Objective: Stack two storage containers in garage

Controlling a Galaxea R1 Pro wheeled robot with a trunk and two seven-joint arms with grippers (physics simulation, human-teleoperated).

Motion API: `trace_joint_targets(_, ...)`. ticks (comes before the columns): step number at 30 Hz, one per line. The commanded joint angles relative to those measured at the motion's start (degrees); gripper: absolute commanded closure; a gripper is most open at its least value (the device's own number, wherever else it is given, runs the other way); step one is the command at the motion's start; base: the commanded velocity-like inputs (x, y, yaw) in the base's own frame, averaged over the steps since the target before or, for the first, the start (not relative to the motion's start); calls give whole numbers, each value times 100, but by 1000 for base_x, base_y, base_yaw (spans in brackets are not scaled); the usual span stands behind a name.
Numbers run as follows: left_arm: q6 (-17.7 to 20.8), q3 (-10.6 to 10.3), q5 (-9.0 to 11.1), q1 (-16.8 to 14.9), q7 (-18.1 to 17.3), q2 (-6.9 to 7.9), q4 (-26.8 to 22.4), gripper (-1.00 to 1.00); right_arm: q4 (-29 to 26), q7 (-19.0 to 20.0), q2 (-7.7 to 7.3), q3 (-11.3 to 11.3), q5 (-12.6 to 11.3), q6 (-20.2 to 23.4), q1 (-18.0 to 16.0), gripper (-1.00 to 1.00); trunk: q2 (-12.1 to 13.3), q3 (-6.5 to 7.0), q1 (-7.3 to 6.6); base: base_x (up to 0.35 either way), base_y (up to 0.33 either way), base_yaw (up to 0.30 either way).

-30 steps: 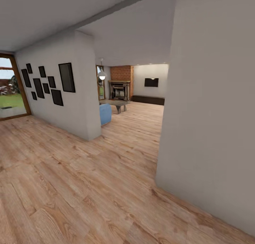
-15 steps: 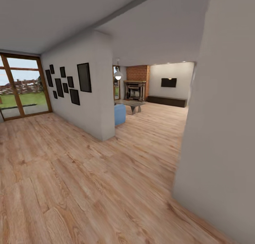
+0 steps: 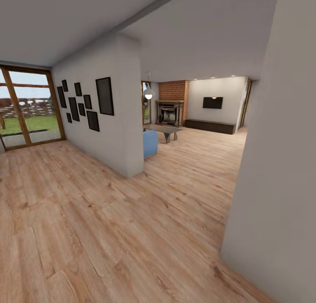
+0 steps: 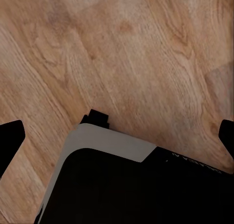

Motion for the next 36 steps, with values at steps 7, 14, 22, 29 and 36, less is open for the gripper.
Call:
trace_joint_targets(7,1,-49,45,-3,13,0,-2,-100,17,15,2,60,-41,-6,-6,-100,-4,-7,4,322,0,0)
trace_joint_targets(14,4,-49,45,-3,14,0,-2,-100,17,-23,6,49,-66,-18,-6,-100,-4,-7,4,322,0,0)
trace_joint_targets(22,57,-50,48,-3,12,11,-3,-100,17,-44,4,26,-118,-21,-5,-100,-4,-7,4,322,0,0)
trace_joint_targets(29,47,-53,45,-3,12,9,-3,-100,17,-50,10,39,-92,-22,-8,-100,-4,-7,4,322,0,0)
trace_joint_targets(36,21,-56,43,-3,12,9,-2,-100,17,-49,19,65,-58,19,-6,-100,-4,-7,4,322,0,1)
